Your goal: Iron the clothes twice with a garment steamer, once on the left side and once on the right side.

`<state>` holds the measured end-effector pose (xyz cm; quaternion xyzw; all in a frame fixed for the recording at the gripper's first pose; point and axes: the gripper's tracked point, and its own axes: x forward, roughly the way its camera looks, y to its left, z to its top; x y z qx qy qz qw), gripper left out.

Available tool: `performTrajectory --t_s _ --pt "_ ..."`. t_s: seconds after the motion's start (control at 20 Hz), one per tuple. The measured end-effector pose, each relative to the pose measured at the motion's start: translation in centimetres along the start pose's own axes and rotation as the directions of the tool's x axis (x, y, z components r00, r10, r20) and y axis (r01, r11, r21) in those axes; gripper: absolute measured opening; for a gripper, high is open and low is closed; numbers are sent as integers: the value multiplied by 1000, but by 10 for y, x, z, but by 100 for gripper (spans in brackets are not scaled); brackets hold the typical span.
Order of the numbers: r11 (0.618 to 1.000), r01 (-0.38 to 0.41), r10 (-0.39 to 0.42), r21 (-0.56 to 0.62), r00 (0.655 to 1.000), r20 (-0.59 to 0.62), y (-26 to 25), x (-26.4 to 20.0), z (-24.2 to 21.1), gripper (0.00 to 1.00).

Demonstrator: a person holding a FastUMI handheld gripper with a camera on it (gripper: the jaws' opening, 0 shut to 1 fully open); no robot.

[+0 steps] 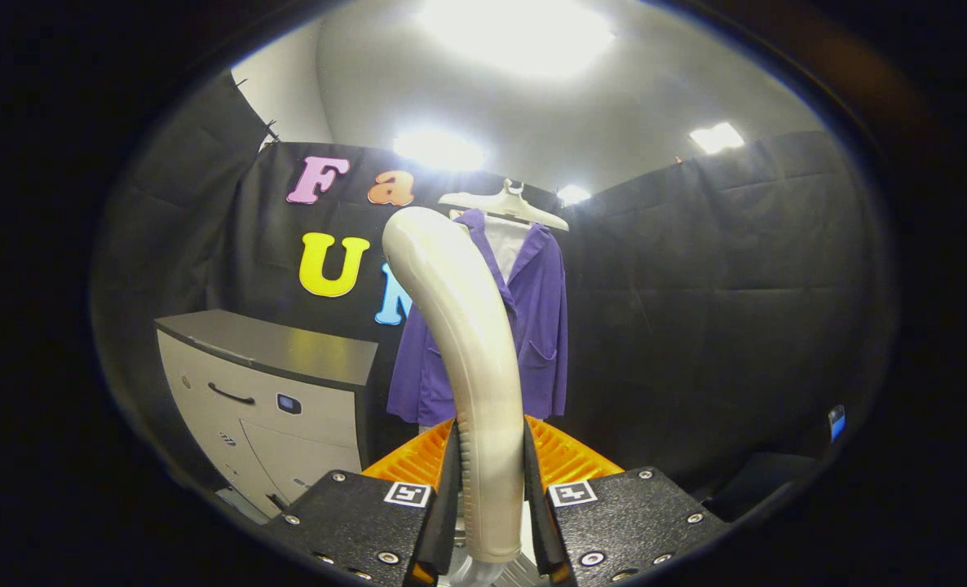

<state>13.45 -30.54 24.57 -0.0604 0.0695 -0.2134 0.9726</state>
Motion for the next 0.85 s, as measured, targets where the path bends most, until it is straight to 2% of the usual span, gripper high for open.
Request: performTrajectory --t_s 0.85 --pt "999 -34 34 11 999 20 12 2 5 38"
